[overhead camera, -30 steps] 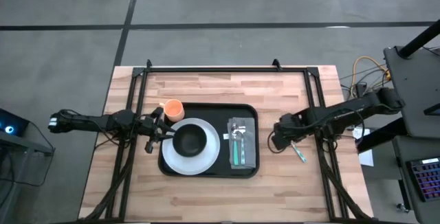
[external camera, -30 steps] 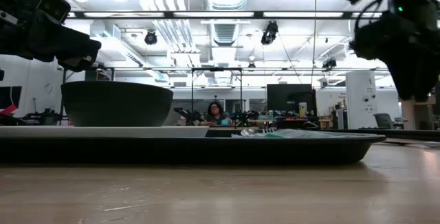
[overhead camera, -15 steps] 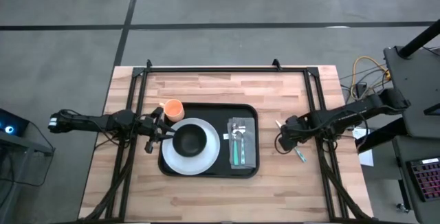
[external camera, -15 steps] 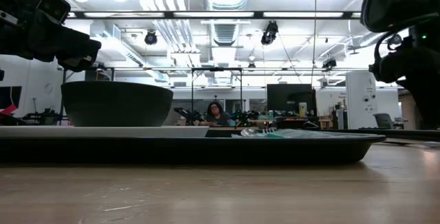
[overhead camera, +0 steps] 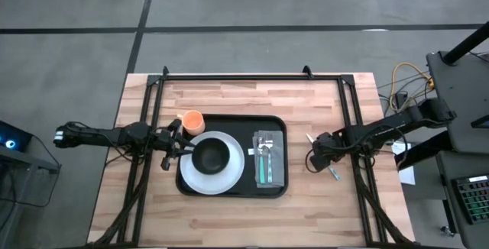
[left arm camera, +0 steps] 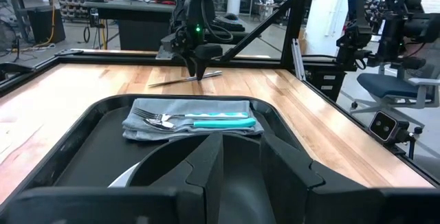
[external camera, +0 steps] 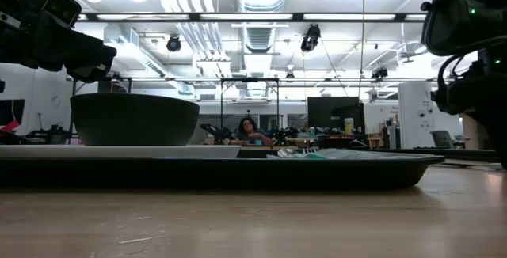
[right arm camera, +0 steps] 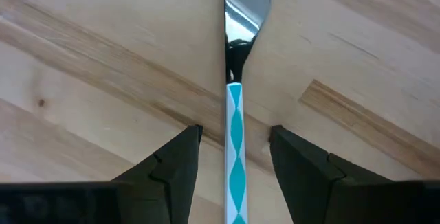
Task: Set up tray
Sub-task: Put the white patterned knife on top of the gray napkin
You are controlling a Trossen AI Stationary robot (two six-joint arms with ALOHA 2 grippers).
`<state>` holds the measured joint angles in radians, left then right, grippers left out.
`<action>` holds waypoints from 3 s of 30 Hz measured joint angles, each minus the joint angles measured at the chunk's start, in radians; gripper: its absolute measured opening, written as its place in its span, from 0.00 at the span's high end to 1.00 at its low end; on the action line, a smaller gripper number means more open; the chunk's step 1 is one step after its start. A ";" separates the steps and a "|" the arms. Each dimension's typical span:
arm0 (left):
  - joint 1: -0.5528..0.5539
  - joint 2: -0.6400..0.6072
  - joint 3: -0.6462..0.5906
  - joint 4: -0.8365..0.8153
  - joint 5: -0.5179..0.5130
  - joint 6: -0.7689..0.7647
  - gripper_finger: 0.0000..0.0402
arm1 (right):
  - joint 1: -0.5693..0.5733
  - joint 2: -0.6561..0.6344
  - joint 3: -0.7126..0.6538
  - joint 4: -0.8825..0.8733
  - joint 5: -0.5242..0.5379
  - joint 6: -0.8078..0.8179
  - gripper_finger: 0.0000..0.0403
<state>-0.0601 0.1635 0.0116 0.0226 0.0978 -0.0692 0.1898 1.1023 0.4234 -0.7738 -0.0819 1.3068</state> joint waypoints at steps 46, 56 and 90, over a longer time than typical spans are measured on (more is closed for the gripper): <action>0.000 0.000 0.000 0.000 0.000 0.000 0.80 | 0.009 0.379 0.401 0.019 0.029 0.443 0.97; 0.000 0.000 0.000 0.000 0.000 0.000 0.80 | 0.009 0.464 0.530 0.015 0.033 0.528 0.97; 0.000 0.000 0.000 0.000 0.000 0.000 0.80 | -0.045 0.709 0.747 0.000 0.112 0.505 0.97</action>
<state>-0.0601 0.1635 0.0116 0.0223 0.0981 -0.0696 0.1448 1.8116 1.1702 -0.7737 0.0299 1.8118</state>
